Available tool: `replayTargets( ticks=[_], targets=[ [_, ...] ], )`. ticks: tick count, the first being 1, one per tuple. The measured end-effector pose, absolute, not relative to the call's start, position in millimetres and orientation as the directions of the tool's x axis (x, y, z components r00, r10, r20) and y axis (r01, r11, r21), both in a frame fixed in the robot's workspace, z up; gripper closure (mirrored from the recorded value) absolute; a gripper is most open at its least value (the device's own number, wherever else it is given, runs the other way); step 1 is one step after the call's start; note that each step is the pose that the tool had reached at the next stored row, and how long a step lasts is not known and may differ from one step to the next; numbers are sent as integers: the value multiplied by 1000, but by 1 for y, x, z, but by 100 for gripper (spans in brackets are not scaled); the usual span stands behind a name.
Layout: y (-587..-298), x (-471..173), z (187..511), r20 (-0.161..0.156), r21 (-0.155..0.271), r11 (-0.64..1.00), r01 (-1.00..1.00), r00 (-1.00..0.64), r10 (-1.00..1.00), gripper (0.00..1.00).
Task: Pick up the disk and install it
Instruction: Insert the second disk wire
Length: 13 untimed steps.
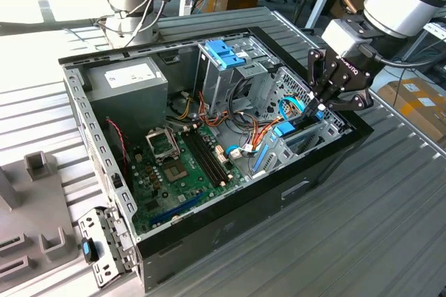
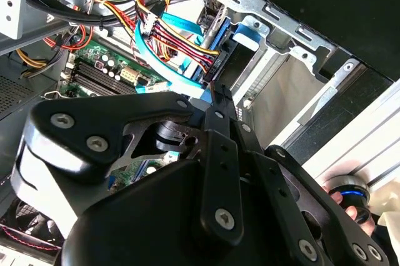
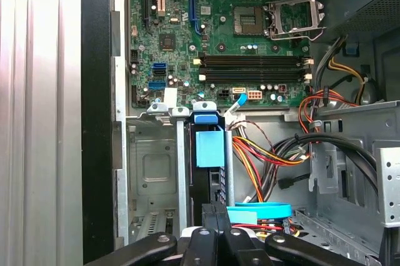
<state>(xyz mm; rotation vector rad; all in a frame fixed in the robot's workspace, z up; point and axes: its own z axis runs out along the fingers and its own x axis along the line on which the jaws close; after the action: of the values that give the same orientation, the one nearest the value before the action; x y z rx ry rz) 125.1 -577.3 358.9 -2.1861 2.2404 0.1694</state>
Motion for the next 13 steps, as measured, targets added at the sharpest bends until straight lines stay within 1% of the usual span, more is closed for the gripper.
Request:
replayTargets(
  ticks=[2, 5, 13],
  targets=[
    [-577, 125, 359, -80, 72, 21, -997, -27, -996, 89],
    [-577, 125, 359, -80, 72, 22, -997, -27, -996, 70],
    [-577, 123, 354, -80, 72, 22, -997, -27, -996, 70]
  ],
)
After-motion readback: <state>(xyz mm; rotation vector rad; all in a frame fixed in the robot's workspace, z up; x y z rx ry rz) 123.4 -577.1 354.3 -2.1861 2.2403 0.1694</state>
